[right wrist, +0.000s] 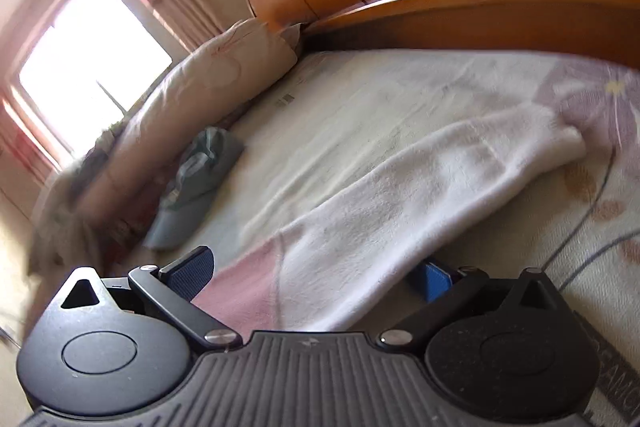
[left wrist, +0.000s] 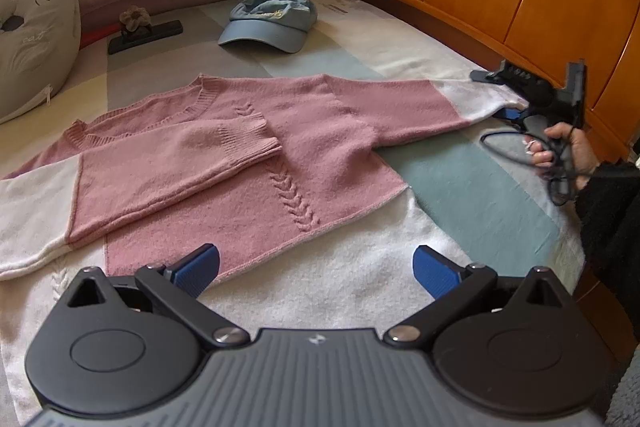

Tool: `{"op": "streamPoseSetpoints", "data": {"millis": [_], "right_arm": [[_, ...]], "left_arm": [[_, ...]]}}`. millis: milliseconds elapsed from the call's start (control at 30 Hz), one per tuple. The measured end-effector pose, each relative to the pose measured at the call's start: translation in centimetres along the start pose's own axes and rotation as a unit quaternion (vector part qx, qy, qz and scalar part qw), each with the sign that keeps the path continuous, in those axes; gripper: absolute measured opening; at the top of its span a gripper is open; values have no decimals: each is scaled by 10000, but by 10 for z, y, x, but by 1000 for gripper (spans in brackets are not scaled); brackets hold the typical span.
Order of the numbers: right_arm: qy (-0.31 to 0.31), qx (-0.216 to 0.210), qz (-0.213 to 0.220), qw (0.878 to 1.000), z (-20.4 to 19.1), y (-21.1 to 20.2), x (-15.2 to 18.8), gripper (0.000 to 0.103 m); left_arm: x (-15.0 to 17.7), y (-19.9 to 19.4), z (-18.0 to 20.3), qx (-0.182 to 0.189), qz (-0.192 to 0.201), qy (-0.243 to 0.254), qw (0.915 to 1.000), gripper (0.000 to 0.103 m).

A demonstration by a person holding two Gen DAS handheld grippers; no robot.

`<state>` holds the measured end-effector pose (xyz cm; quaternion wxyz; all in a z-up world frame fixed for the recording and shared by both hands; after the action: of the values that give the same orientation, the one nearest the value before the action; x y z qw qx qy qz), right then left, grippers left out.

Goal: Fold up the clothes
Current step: 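Grasp the white sleeve cuff with the right gripper and lift it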

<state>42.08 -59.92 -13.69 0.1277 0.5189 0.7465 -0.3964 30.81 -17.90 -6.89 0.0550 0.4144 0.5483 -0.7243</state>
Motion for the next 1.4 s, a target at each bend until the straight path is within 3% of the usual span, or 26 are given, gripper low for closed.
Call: {"op": "streamPoseSetpoints", "data": {"millis": [233, 500, 1000, 1400], "right_arm": [[-38, 22, 472, 9989, 7, 24, -26, 103], [-36, -464, 955, 9943, -21, 4, -34, 103], [-494, -607, 734, 9942, -86, 1, -28, 103], [-600, -746, 586, 9937, -153, 9, -5, 103]], "left_arm": [[2, 0, 4, 10, -16, 47, 10000, 102], [7, -5, -9, -111, 7, -161, 9998, 102], [13, -23, -22, -139, 143, -92, 9998, 102], [33, -49, -54, -261, 174, -201, 9993, 102]]}}
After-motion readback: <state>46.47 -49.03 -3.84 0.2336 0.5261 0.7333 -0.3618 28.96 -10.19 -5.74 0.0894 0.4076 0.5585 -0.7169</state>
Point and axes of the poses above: each gripper's, at about its wrist camera, not at the fingertips, and y roughly the way its jaws point, z to its right, x to its underside, the point moved 9 cm from there along y, roughly the way its jaws point, and after that the axes turned 6 degrees about y, right-handed, at the moved point
